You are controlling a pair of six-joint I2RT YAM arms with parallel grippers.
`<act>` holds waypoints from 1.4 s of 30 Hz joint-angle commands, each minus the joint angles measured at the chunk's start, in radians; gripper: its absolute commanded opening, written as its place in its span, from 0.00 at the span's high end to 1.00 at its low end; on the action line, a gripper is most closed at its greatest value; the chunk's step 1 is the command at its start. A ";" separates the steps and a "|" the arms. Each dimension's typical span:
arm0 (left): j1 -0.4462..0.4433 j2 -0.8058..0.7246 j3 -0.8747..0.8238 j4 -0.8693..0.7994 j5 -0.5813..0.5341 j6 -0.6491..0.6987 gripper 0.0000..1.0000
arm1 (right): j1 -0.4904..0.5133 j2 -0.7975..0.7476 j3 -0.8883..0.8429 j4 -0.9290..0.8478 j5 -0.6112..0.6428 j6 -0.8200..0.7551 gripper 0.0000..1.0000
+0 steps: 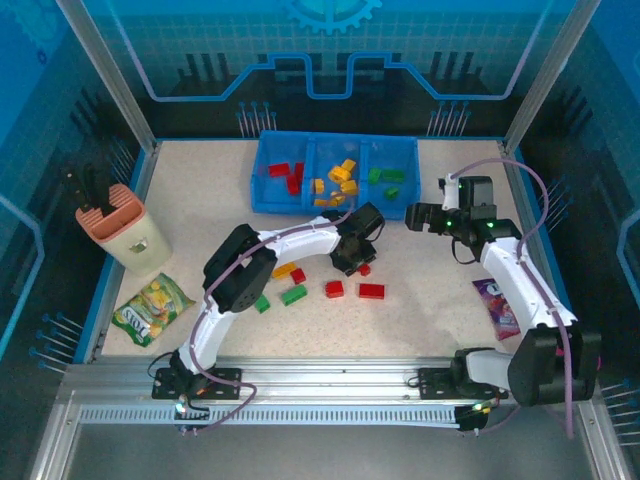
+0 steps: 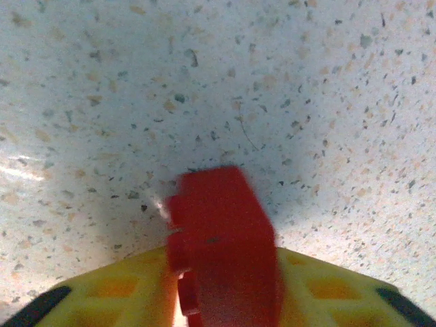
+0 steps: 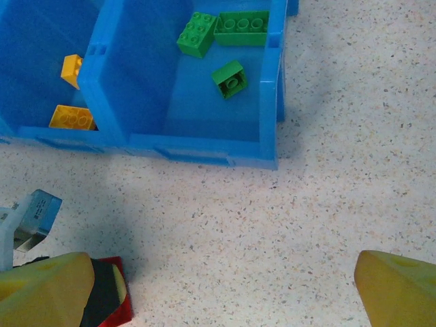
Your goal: Sort the legos into containers by color
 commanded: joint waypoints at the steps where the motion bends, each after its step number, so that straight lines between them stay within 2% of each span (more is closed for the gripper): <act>1: -0.007 0.016 -0.010 -0.020 0.039 0.010 0.81 | -0.017 0.004 -0.010 0.027 -0.022 0.012 0.01; 3: -0.004 0.011 -0.026 -0.027 0.053 0.025 0.89 | -0.018 0.002 -0.010 0.025 -0.021 0.012 0.00; 6: 0.007 -0.023 -0.063 -0.050 0.057 0.073 0.96 | -0.019 -0.004 -0.011 0.019 -0.016 0.011 0.00; 12: 0.065 -0.176 -0.105 -0.115 -0.021 0.240 1.00 | -0.019 0.004 -0.013 0.016 -0.008 0.008 0.00; 18: 0.141 -0.325 -0.033 -0.215 -0.220 0.453 0.99 | -0.009 0.036 0.003 0.005 -0.004 0.002 0.00; 24: 0.215 -0.394 0.021 -0.246 -0.532 0.636 0.96 | 0.020 0.080 0.029 -0.007 0.011 -0.013 0.00; 29: 0.296 -0.369 0.024 -0.140 -0.587 0.702 1.00 | 0.044 0.108 0.050 -0.024 0.006 -0.033 0.00; 33: 0.329 -0.300 0.067 -0.101 -0.626 0.738 1.00 | 0.070 0.135 0.077 -0.066 -0.006 -0.055 0.00; 42: 0.414 -0.010 0.299 -0.098 -0.614 0.801 1.00 | 0.109 0.156 0.074 -0.068 0.029 -0.073 0.00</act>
